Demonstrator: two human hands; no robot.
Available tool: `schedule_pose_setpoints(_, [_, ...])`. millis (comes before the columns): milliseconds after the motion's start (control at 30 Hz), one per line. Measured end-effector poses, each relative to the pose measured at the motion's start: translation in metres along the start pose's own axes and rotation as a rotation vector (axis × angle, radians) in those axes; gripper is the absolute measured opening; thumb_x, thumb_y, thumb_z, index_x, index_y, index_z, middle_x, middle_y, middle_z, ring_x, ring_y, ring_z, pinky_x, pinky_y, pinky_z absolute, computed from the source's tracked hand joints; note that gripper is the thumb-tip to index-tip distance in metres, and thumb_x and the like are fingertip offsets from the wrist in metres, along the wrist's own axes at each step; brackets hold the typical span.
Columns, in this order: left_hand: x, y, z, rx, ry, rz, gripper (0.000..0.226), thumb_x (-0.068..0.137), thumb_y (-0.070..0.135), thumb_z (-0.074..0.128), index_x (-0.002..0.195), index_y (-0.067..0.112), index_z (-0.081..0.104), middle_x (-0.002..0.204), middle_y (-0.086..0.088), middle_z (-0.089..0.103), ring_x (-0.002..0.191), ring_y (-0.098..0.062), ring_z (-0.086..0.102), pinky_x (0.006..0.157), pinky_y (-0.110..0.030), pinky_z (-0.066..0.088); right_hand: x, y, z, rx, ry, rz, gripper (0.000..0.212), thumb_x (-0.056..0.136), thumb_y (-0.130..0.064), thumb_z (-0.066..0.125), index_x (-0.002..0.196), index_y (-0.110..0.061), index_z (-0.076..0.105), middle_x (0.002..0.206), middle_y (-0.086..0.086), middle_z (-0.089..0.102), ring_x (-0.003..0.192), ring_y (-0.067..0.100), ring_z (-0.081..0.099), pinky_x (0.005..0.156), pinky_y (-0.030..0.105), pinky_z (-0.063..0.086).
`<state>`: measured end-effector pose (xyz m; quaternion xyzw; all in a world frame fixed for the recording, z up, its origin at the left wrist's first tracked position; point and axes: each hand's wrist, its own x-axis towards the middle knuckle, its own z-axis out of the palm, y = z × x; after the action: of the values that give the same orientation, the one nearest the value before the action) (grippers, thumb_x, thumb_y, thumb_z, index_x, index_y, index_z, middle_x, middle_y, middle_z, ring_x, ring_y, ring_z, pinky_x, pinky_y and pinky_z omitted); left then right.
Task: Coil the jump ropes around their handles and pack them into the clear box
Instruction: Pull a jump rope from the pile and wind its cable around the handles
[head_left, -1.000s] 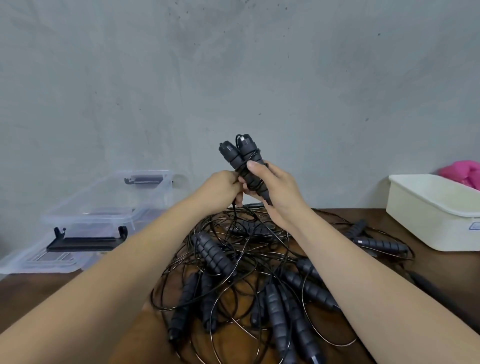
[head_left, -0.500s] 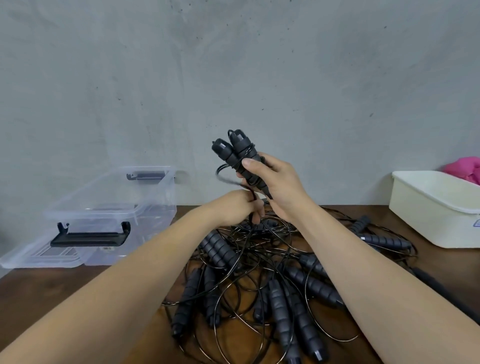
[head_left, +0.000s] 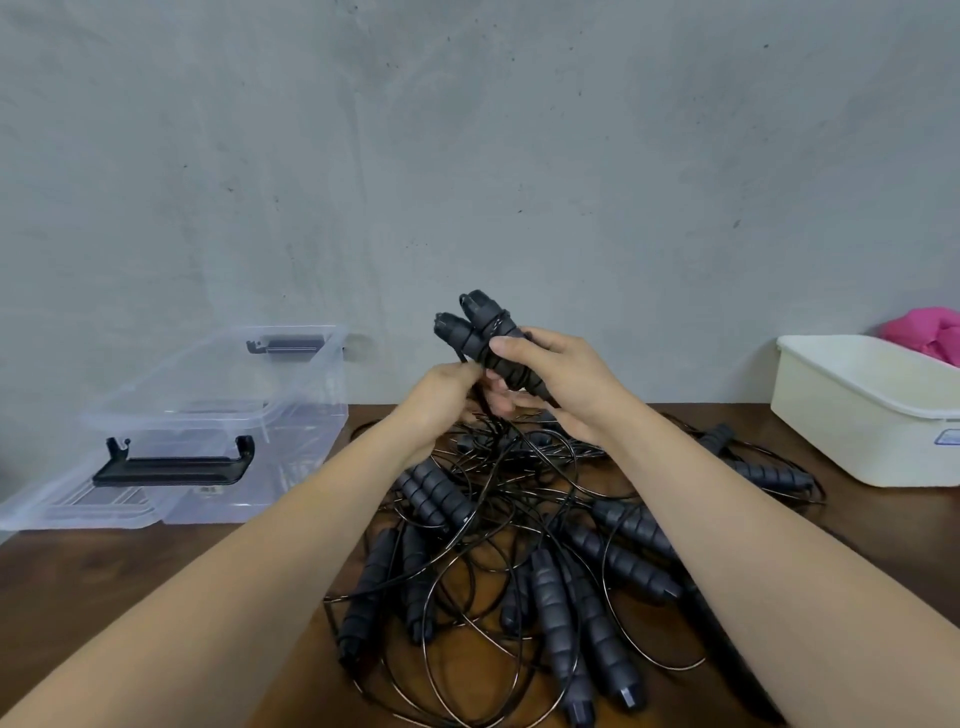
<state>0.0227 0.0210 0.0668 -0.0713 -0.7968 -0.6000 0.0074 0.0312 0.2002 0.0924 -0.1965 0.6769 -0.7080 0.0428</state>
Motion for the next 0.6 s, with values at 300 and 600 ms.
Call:
schedule_pose_setpoints(300, [0.001,0.008,0.003,-0.458,-0.032,-0.011,0.038,0.115,0.028,0.032,0.103,0.016,0.066,0.072,0.006,0.053,0.076,-0.015,0.057,0.086,-0.032,0.053,0.006,0.009,0.009,0.138,0.003,0.001,0.033,0.099,-0.032,0.076,0.125,-0.011,0.076,0.102,0.016,0.075,0.091,0.026,0.065,0.088,0.047,0.046])
schedule_pose_setpoints(600, [-0.003,0.011,0.003,-0.554,-0.082,-0.071,0.035,0.114,0.022,0.033,0.085,0.019,0.052,0.062,0.004,0.035,0.057,-0.016,0.040,0.073,-0.037,0.056,0.004,0.012,0.018,0.150,-0.071,0.048,0.023,0.103,-0.034,0.069,0.118,-0.017,0.076,0.101,0.015,0.072,0.080,0.022,0.060,0.082,0.040,0.054])
